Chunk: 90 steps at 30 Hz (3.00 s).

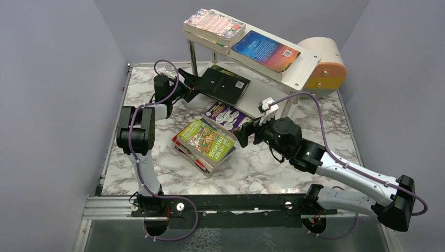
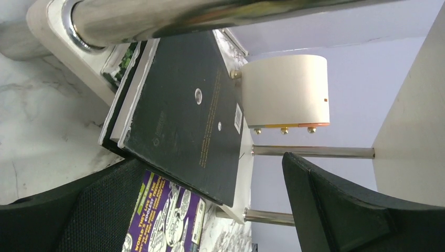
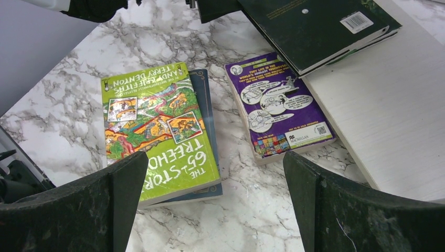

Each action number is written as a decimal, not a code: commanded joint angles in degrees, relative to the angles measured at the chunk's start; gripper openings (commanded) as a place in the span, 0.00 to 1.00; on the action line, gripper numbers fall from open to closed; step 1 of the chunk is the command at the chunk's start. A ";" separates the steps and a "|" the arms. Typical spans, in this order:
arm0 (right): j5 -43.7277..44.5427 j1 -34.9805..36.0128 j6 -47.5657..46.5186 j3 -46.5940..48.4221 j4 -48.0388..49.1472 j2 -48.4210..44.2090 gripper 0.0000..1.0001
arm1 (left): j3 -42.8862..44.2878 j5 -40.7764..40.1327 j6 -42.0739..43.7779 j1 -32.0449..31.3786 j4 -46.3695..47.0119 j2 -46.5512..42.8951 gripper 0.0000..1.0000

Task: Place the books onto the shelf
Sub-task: Adjust the book on the shelf.

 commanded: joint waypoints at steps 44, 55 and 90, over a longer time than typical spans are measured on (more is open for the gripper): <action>0.25 0.34 0.97 -1.49 1.67 -1.34 1.00 | 19.20 1.79 20.23 -5.85 -34.18 0.47 0.99; 1.01 0.33 1.67 -2.78 1.23 -2.89 1.00 | 16.63 -1.04 23.62 -6.37 -37.08 -5.59 0.99; 2.47 0.32 3.06 -3.73 0.10 -4.87 1.00 | 23.08 0.36 33.06 -12.28 -49.93 0.86 0.99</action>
